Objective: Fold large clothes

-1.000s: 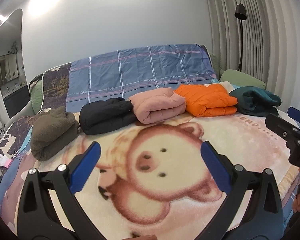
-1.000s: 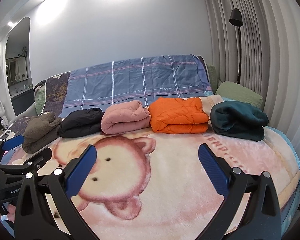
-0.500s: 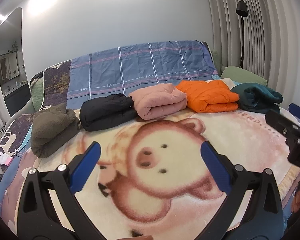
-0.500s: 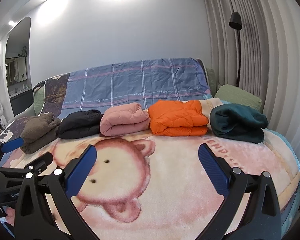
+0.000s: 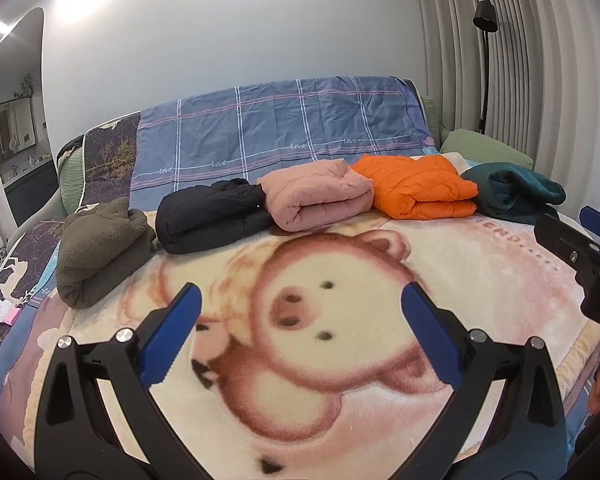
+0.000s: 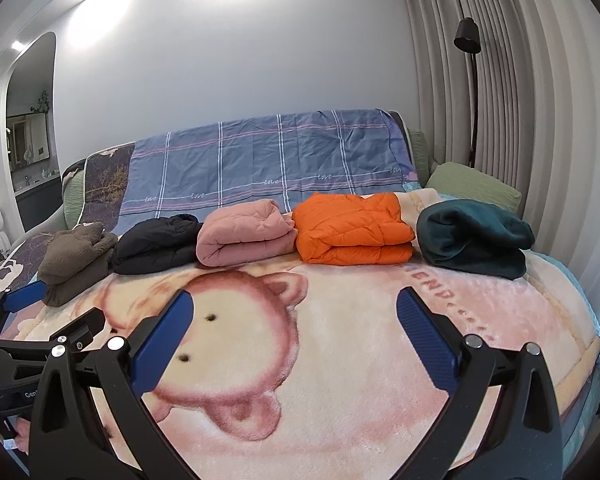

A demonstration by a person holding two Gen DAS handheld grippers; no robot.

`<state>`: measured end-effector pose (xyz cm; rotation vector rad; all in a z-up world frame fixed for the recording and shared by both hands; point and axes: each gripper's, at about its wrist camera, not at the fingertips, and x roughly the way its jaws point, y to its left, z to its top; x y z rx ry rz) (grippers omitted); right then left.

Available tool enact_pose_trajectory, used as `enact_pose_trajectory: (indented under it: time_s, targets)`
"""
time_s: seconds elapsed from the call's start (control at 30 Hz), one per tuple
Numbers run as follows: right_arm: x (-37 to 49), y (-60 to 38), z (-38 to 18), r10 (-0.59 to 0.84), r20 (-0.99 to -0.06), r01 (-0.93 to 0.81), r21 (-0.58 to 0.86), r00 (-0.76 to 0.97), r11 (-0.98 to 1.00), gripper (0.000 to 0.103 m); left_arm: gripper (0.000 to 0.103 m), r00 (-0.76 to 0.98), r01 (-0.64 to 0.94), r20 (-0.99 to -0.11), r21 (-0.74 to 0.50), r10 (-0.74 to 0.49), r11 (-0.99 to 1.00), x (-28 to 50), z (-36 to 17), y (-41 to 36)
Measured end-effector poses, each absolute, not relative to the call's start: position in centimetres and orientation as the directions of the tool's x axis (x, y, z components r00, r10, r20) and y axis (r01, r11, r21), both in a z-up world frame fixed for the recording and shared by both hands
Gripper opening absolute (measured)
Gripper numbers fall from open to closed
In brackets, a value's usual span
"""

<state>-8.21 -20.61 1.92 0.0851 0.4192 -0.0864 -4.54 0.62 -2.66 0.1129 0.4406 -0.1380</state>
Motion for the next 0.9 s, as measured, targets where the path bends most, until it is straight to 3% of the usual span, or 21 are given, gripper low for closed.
enact_pose_trajectory:
  time_s: [0.9]
  targets:
    - [-7.21,-20.63,1.05,-0.065,-0.440,0.102,0.061,0.896,0.993,0.102,0.101,0.890,0.146,-0.447,0.092,-0.090,0.985,-3.75,-3.40,0.99]
